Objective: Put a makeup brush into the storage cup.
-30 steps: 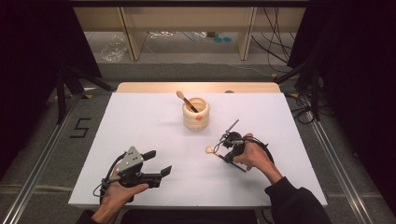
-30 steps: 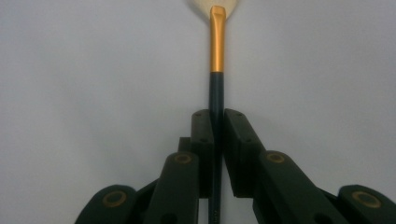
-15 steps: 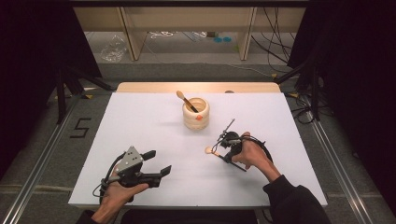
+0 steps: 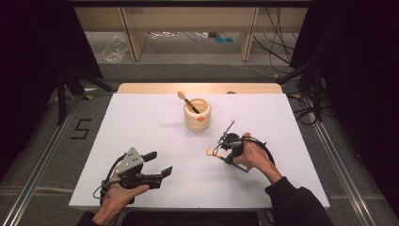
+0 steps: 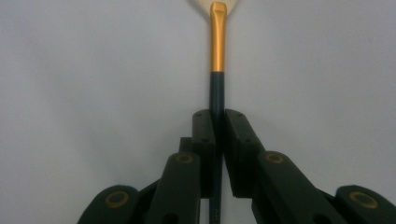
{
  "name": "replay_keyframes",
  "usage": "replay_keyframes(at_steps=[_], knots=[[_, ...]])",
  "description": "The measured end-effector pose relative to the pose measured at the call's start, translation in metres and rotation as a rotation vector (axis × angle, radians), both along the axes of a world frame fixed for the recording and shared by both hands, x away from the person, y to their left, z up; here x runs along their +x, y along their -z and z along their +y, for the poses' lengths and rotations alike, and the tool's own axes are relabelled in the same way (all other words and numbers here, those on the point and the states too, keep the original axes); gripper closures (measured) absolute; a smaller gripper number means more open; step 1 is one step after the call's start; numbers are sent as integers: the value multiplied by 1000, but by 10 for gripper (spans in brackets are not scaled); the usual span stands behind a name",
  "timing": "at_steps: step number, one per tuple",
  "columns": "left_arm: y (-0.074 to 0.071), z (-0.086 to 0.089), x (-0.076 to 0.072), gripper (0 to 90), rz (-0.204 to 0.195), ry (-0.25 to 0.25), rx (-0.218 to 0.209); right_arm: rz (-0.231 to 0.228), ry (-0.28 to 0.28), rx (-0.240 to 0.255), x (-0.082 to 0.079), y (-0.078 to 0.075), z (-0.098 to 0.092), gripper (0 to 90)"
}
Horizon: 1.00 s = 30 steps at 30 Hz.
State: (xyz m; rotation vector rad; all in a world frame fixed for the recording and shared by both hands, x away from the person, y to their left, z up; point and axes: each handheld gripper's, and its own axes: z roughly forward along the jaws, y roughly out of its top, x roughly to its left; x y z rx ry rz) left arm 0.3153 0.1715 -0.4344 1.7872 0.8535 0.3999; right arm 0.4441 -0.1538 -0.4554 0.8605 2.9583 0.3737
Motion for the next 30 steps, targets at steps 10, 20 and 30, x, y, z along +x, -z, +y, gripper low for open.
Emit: replay_keyframes(at_steps=[10,20,30], knots=[[0,2,1,214,-7,0,2,-30,6,39,1,-5,-3,834],[0,2,1,215,2,-2,-6,-83,14,142,5,-22,-13,834],[0,2,1,215,11,-8,-20,-186,36,300,9,-43,-23,835]])
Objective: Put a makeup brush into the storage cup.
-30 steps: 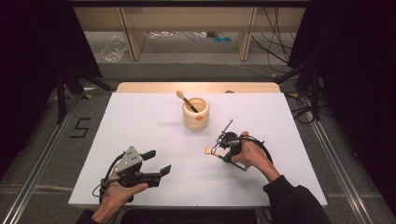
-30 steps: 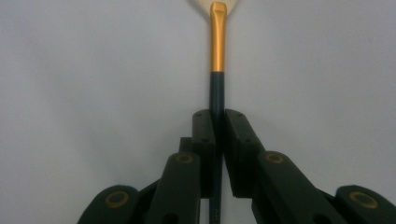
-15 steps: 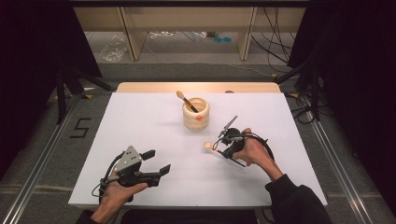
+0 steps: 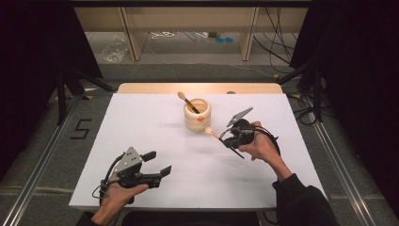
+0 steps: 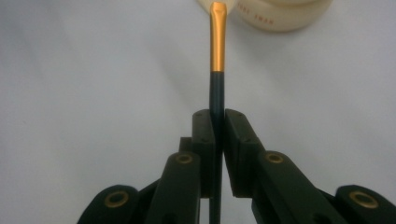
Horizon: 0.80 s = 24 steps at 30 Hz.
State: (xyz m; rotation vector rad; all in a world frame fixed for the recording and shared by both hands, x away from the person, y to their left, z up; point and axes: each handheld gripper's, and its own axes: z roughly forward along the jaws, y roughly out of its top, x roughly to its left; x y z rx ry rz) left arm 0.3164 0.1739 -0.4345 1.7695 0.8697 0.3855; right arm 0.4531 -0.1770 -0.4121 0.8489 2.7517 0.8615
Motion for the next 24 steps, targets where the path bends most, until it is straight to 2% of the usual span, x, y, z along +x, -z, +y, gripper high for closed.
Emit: replay_keyframes(at_steps=[1,3,9,10,11,14,21,24], knots=[[0,0,0,215,0,0,0,-15,-4,23,1,-1,-1,834],[0,0,0,215,1,0,1,-54,30,75,0,-5,-2,835],[1,1,2,215,3,4,-5,-141,31,194,1,-14,-3,834],[1,1,1,215,6,0,1,-146,51,216,1,-15,-2,834],[1,1,1,215,7,0,-3,-146,35,217,2,-17,-3,834],[1,1,2,215,8,-3,-3,-164,37,261,5,-18,-2,834],[2,2,3,215,14,-12,-6,-218,53,362,17,-22,3,834],[2,3,2,215,16,-14,-10,-233,63,390,23,-26,7,834]])
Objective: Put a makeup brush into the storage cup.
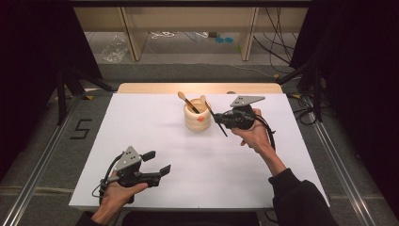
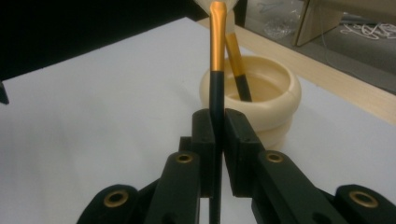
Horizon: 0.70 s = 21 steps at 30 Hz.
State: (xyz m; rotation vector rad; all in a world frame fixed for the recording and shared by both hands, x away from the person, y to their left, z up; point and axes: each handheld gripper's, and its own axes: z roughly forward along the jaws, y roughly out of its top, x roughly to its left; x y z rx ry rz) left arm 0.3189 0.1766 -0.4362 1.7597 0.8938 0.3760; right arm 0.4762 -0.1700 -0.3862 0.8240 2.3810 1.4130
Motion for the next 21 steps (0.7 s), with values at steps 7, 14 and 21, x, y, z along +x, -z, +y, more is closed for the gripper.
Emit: replay_keyframes(at_steps=[7,14,21], knots=[[0,1,0,215,3,-3,1,-47,15,37,11,-8,5,835],[0,1,1,215,2,-4,3,-74,34,64,22,-12,10,834],[0,2,2,216,-6,4,6,-72,33,83,33,-17,16,834]])
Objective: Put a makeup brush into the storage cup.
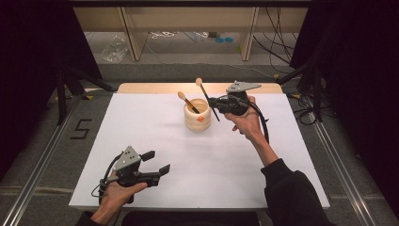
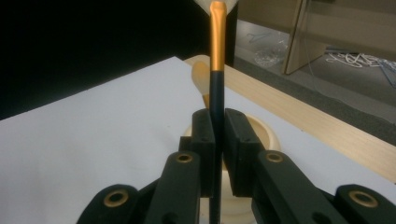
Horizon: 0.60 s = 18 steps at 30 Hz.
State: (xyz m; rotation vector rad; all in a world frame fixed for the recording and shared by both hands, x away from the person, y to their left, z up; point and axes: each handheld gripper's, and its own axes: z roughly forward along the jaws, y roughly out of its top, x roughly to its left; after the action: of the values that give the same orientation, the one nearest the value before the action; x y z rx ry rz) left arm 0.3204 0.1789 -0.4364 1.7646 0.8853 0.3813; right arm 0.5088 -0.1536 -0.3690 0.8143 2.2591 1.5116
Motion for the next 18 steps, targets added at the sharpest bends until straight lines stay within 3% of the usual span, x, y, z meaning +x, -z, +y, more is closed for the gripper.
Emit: replay_keyframes(at_steps=[5,6,7,10,14,17,18], knots=[[0,-1,-1,216,9,-9,-10,-9,1,24,9,1,5,835],[1,-2,-1,215,29,5,-39,-9,6,22,10,1,6,834],[0,0,0,216,3,1,-4,-14,10,18,11,0,6,834],[1,-1,-1,216,20,-9,-18,-14,8,29,15,0,9,834],[1,-1,-1,216,10,-6,-8,-23,4,53,19,-2,13,835],[1,1,3,216,-33,19,16,-27,17,65,23,-1,16,835],[2,0,2,216,-19,2,3,-26,11,69,25,-1,17,834]])
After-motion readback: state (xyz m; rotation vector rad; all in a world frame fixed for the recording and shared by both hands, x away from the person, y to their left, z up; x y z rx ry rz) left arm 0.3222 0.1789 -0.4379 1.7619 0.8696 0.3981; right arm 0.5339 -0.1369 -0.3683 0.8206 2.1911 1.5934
